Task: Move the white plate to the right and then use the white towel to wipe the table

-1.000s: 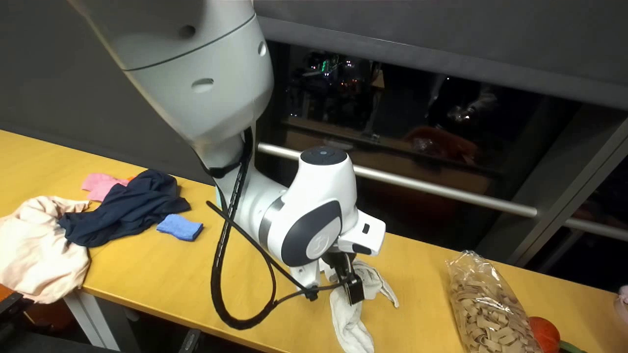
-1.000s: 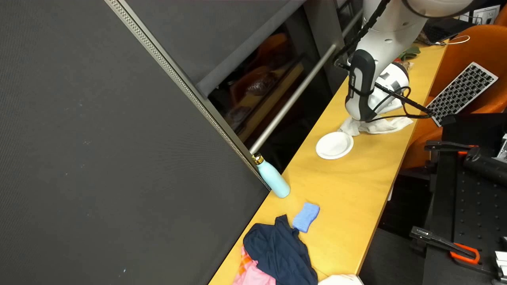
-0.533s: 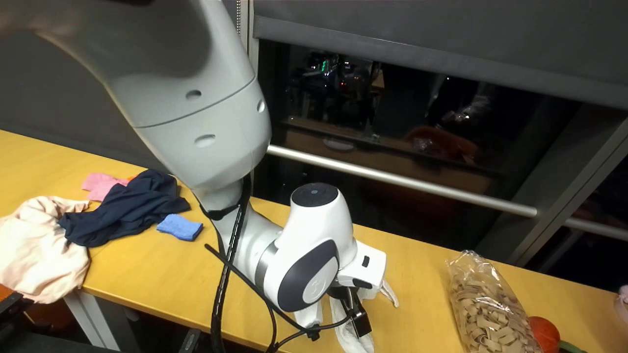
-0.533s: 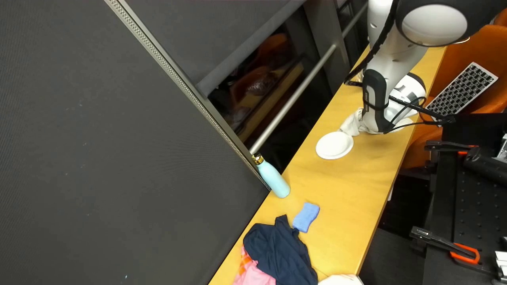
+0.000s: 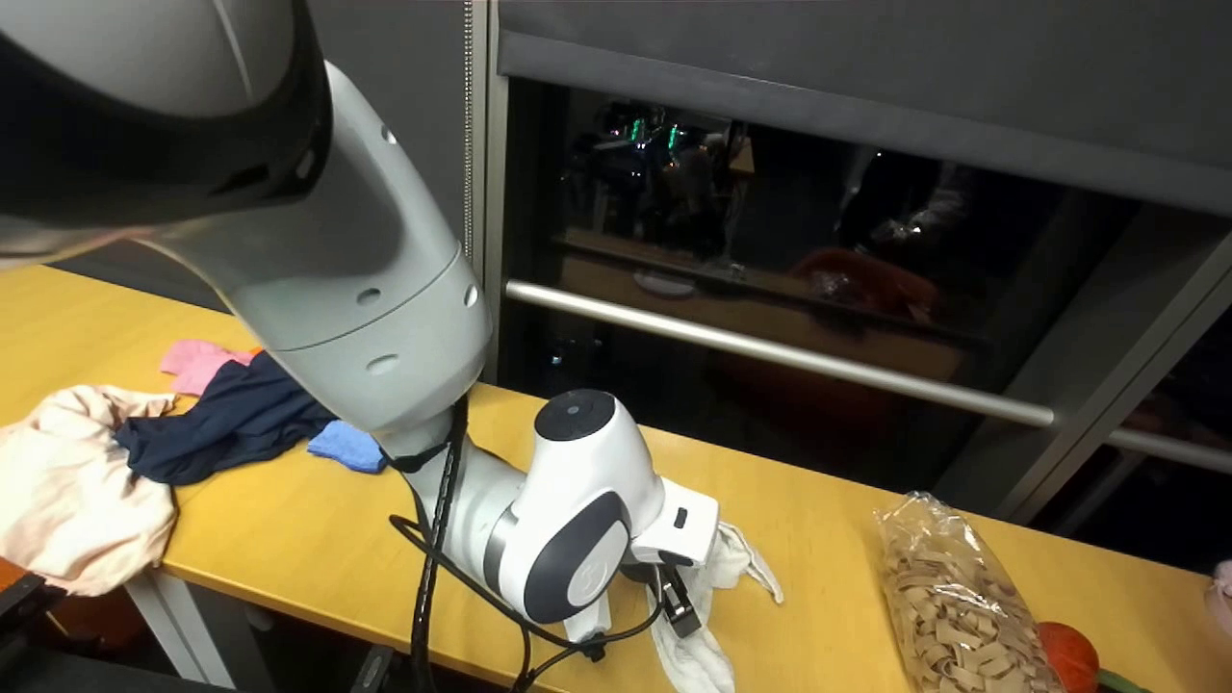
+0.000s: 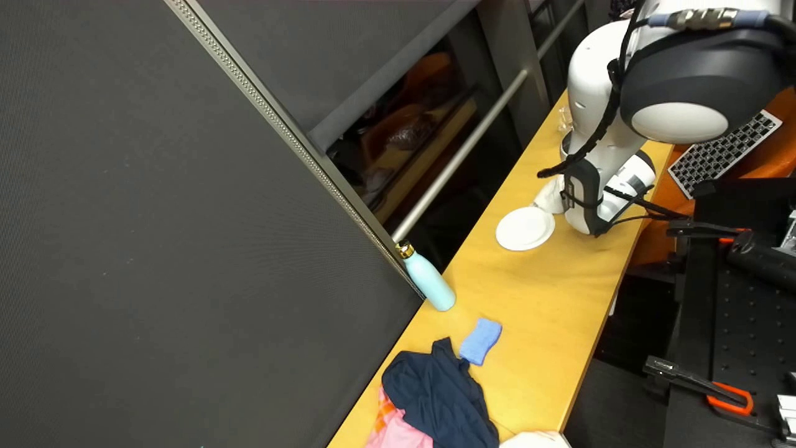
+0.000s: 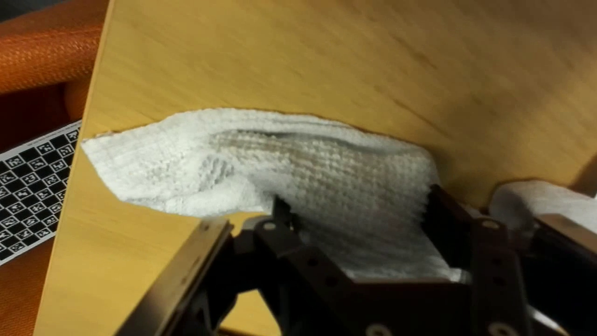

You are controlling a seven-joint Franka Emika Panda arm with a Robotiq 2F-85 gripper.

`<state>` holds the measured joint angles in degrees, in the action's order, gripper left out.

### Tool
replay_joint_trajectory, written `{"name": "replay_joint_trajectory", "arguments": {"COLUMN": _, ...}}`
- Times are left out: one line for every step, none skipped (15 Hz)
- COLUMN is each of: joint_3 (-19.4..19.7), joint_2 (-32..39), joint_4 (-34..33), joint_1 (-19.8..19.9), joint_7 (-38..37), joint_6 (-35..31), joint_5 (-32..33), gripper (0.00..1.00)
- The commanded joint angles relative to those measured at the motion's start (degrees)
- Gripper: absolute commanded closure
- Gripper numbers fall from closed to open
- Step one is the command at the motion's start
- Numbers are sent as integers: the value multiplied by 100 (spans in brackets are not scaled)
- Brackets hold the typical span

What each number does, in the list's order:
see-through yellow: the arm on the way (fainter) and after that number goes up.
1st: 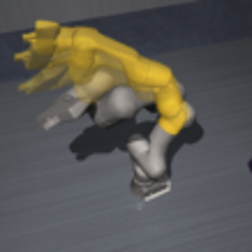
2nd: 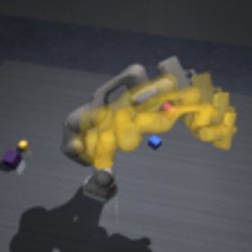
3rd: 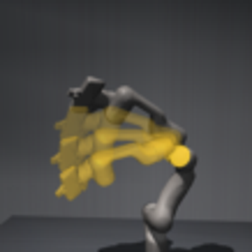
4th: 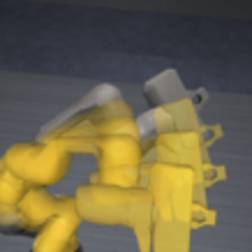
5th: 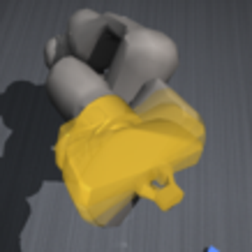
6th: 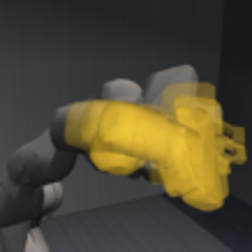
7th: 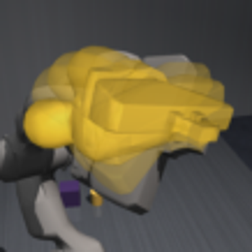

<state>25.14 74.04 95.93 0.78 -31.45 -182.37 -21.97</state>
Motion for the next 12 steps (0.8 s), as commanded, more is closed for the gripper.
{"name": "replay_joint_trajectory", "arguments": {"joint_3": 88, "joint_2": 293, "joint_4": -178, "joint_1": -13, "joint_7": -31, "joint_6": -212, "joint_5": -228, "gripper": 58}}
{"name": "replay_joint_trajectory", "arguments": {"joint_3": 81, "joint_2": 297, "joint_4": -145, "joint_1": -14, "joint_7": -27, "joint_6": -252, "joint_5": -260, "gripper": 65}}
{"name": "replay_joint_trajectory", "arguments": {"joint_3": 51, "joint_2": 261, "joint_4": -69, "joint_1": -27, "joint_7": -14, "joint_6": -323, "joint_5": -303, "gripper": 73}}
{"name": "replay_joint_trajectory", "arguments": {"joint_3": 0, "joint_2": 179, "joint_4": 46, "joint_1": -59, "joint_7": -3, "joint_6": -358, "joint_5": -345, "gripper": 80}}
{"name": "replay_joint_trajectory", "arguments": {"joint_3": -88, "joint_2": 29, "joint_4": 241, "joint_1": -115, "joint_7": 10, "joint_6": -380, "joint_5": -387, "gripper": 88}}
{"name": "replay_joint_trajectory", "arguments": {"joint_3": -171, "joint_2": -85, "joint_4": 388, "joint_1": -158, "joint_7": 13, "joint_6": -359, "joint_5": -441, "gripper": 95}}
{"name": "replay_joint_trajectory", "arguments": {"joint_3": -307, "joint_2": -250, "joint_4": 613, "joint_1": -219, "joint_7": 25, "joint_6": -330, "joint_5": -492, "gripper": 99}}
{"name": "replay_joint_trajectory", "arguments": {"joint_3": -465, "joint_2": -416, "joint_4": 825, "joint_1": -250, "joint_7": 51, "joint_6": -310, "joint_5": -522, "gripper": 100}}
{"name": "replay_joint_trajectory", "arguments": {"joint_3": -610, "joint_2": -564, "joint_4": 1043, "joint_1": -301, "joint_7": 55, "joint_6": -327, "joint_5": -561, "gripper": 96}}
{"name": "replay_joint_trajectory", "arguments": {"joint_3": -795, "joint_2": -732, "joint_4": 1216, "joint_1": -288, "joint_7": 70, "joint_6": -345, "joint_5": -579, "gripper": 97}}
{"name": "replay_joint_trajectory", "arguments": {"joint_3": -1009, "joint_2": -943, "joint_4": 1395, "joint_1": -239, "joint_7": 87, "joint_6": -385, "joint_5": -612, "gripper": 97}}
{"name": "replay_joint_trajectory", "arguments": {"joint_3": -1314, "joint_2": -1270, "joint_4": 1638, "joint_1": -138, "joint_7": 131, "joint_6": -420, "joint_5": -614, "gripper": 96}}
